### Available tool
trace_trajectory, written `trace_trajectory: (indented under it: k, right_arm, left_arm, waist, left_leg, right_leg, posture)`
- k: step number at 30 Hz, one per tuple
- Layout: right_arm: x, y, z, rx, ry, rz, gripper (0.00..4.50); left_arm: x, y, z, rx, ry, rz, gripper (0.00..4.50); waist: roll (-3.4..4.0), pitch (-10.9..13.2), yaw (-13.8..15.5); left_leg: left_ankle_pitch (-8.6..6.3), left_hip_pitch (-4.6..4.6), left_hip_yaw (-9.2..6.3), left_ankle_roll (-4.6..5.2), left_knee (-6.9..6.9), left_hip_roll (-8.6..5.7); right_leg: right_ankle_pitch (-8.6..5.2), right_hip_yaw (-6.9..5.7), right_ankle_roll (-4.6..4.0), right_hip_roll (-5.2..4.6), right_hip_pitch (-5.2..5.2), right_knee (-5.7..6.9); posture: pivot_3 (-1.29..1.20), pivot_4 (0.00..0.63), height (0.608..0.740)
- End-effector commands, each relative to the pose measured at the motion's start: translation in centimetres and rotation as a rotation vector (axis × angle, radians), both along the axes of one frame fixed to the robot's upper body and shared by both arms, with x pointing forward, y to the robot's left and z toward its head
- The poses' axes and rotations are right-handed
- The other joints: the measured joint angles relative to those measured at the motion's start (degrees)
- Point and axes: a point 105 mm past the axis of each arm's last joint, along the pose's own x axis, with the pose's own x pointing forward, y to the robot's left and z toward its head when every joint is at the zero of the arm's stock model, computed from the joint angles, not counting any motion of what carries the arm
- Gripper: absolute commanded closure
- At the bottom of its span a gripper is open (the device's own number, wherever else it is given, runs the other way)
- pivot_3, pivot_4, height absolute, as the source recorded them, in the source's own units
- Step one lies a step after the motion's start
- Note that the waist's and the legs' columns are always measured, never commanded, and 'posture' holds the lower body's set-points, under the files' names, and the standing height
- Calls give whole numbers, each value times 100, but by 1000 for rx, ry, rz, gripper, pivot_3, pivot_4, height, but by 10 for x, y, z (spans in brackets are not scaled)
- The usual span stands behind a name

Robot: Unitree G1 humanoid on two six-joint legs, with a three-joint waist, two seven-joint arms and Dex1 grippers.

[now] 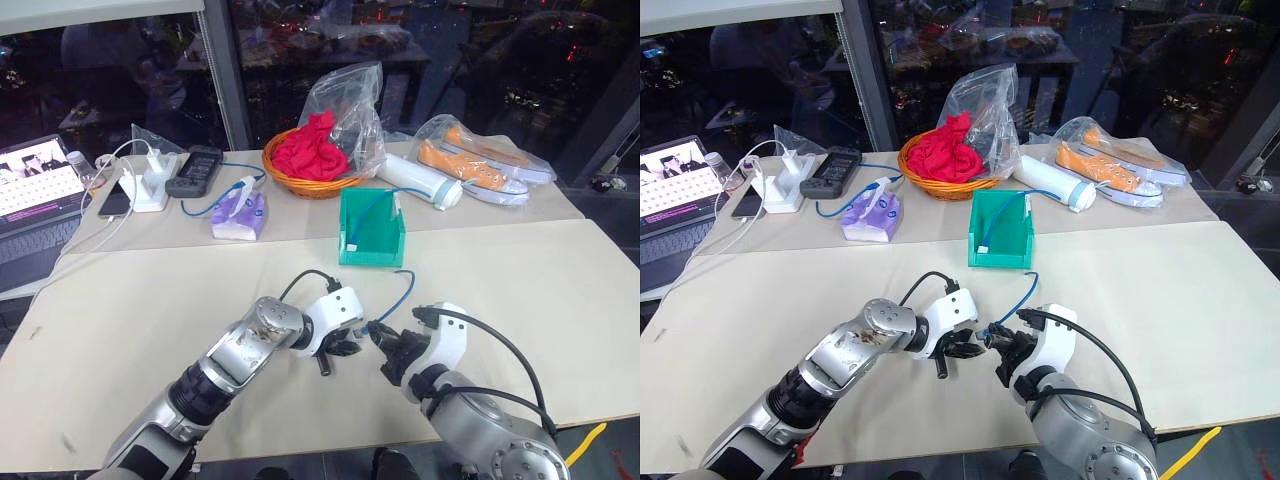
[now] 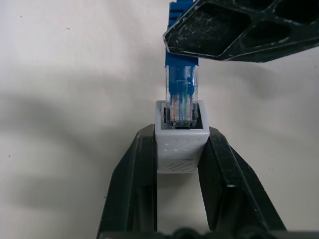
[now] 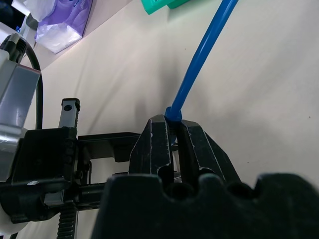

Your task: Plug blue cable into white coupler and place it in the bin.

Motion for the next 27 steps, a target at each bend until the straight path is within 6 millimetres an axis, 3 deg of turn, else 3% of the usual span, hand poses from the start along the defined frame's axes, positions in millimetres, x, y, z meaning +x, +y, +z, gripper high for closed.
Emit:
trace_trajectory:
  k: [1, 13, 27]
  right_arm:
    - [-6, 4, -8, -58, 32, 50, 4500]
    - [-5, 6, -10, -188, 14, 103, 4500]
    - [-12, 29, -12, -61, 43, 131, 4500]
  left_arm:
    - [2, -3, 17, -32, -54, -1, 3857]
    - [1, -4, 19, -35, -50, 4, 3857]
    - [-6, -7, 20, -60, 0, 10, 3857]
  waist:
    - [0, 0, -1]
    - [0, 0, -2]
    - [0, 0, -27]
  left_leg:
    - [0, 0, 0, 0, 0, 0]
    - [0, -2, 0, 0, -1, 0]
    - [0, 3, 0, 0, -1, 1]
  right_leg:
    - [0, 0, 0, 0, 0, 0]
    - [0, 0, 0, 0, 0, 0]
    - [0, 1, 0, 1, -1, 1]
  posture:
    - [0, 150, 740]
    - [0, 150, 740]
    - [0, 150, 740]
